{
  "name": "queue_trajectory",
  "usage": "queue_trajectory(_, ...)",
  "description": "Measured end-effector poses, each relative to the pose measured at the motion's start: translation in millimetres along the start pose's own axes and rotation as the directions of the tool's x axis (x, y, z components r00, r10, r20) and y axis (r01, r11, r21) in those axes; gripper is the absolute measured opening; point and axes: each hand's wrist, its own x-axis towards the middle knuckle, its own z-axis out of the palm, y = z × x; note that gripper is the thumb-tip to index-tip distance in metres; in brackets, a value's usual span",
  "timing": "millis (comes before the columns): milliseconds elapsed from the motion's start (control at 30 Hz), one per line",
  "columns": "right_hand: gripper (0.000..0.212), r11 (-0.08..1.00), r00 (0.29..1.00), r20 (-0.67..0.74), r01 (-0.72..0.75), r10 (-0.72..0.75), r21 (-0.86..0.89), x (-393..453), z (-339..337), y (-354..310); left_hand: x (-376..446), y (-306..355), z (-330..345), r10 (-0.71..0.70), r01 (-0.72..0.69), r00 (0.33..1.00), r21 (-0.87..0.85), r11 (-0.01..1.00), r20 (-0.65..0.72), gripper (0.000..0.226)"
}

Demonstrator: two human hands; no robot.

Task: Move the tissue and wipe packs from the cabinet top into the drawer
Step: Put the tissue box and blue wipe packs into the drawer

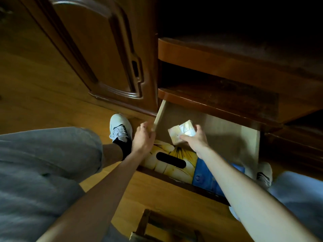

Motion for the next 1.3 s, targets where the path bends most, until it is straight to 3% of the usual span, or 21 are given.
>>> queue_trajectory(67,0.094,0.990,0.995,-0.003,-0.097,0.098,0.098,11,25,-5,-2,-11,9,0.024,-0.024,0.996,-0.005,1.000,0.086,0.042)
queue_trajectory(133,0.078,0.978,0.984,-0.061,-0.161,0.170,0.134,19,51,-13,-5,-16,18,0.040,-0.035,0.995,-0.056,0.998,0.093,0.044)
queue_trajectory(233,0.044,0.979,0.981,-0.091,-0.181,0.173,-0.095,23,77,-22,-7,-19,26,0.061,-0.058,0.997,-0.073,0.996,0.042,0.043)
queue_trajectory(333,0.020,0.915,0.990,0.006,-0.130,0.144,-0.381,25,80,-17,-7,-22,30,0.074,-0.072,0.997,-0.064,0.995,0.021,0.039)
queue_trajectory(433,0.026,0.932,0.977,0.144,-0.101,0.160,-0.349,35,69,-12,-2,-23,31,0.047,-0.046,0.999,-0.040,0.998,0.026,0.031)
queue_trajectory(533,0.053,0.953,0.969,0.186,-0.108,0.165,-0.282,43,49,-9,1,-22,30,-0.002,0.004,0.998,-0.038,0.999,0.059,0.031)
queue_trajectory(700,0.073,0.886,0.919,0.307,-0.088,0.248,-0.455,40,33,8,-2,-23,31,0.014,-0.013,1.000,-0.037,0.999,0.028,0.033)
queue_trajectory(800,0.086,0.808,0.943,0.276,0.012,0.187,-0.589,41,36,6,-2,-22,31,0.016,-0.015,1.000,-0.039,0.999,0.027,0.034)
queue_trajectory(900,0.097,0.708,0.973,0.162,0.000,0.162,-0.706,45,38,-2,-3,-22,31,0.022,-0.022,1.000,-0.025,0.999,0.016,0.036)
queue_trajectory(1100,0.078,0.745,0.987,0.150,0.055,0.061,-0.664,51,48,-1,-2,-26,32,0.050,-0.050,0.998,-0.022,0.999,0.023,0.035)
queue_trajectory(1200,0.060,0.692,0.988,0.145,0.144,-0.057,-0.707,48,56,1,-1,-25,33,0.054,-0.053,0.998,-0.020,0.998,0.018,0.034)
queue_trajectory(1300,0.063,0.677,0.949,0.308,0.267,-0.062,-0.686,50,54,8,-1,-27,34,0.058,-0.058,0.998,-0.020,0.998,0.012,0.032)
